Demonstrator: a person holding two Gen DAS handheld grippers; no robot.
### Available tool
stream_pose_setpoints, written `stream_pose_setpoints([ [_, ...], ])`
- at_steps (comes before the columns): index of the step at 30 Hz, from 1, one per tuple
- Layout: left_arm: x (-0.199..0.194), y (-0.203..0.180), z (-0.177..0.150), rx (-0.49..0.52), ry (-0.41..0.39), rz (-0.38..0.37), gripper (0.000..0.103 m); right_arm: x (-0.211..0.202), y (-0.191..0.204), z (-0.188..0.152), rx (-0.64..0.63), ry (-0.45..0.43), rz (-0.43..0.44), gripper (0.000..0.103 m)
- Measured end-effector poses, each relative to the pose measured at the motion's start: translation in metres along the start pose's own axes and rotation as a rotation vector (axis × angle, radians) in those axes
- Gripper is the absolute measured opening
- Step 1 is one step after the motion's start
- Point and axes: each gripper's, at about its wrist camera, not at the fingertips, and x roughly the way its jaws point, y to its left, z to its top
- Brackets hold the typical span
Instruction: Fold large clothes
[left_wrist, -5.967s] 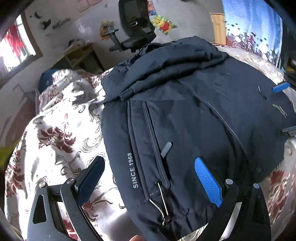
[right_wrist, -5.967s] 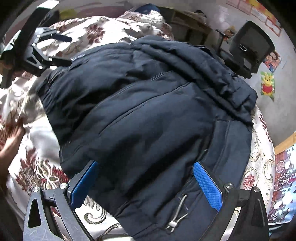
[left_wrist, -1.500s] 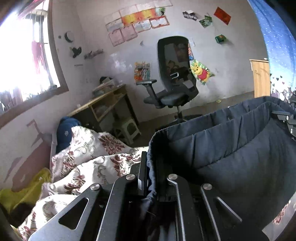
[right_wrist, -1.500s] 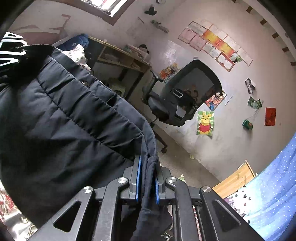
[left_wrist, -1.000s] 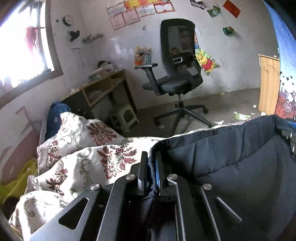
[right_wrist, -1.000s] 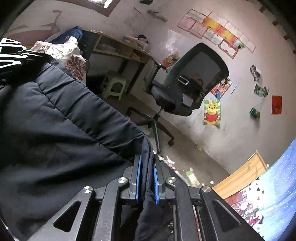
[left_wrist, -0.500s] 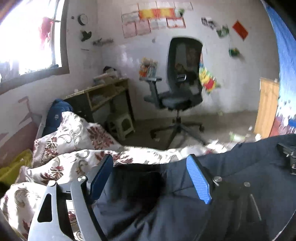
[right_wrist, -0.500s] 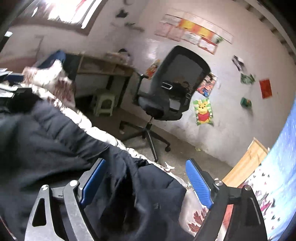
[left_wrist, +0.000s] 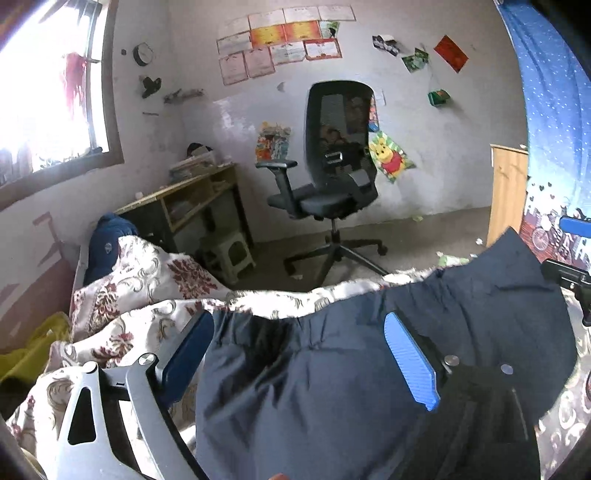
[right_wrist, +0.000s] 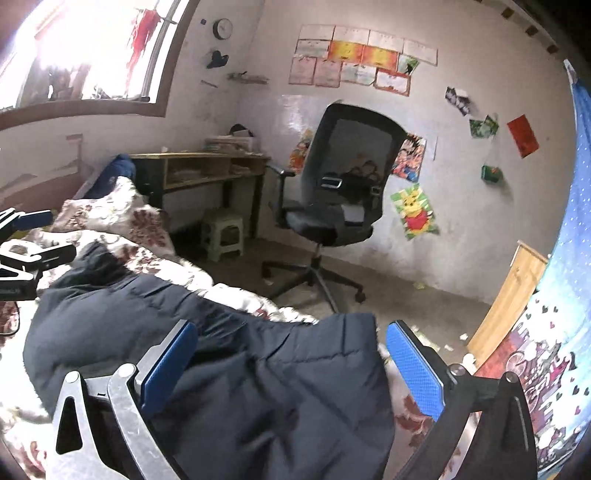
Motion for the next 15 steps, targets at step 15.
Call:
stream_pose_setpoints([
  [15, 0.031, -0.007, -0.102, 0.068, 0.320, -0.075, 0.095, 0.034, 0.034, -0.083, 0.102, 0.415, 0.265, 0.103],
])
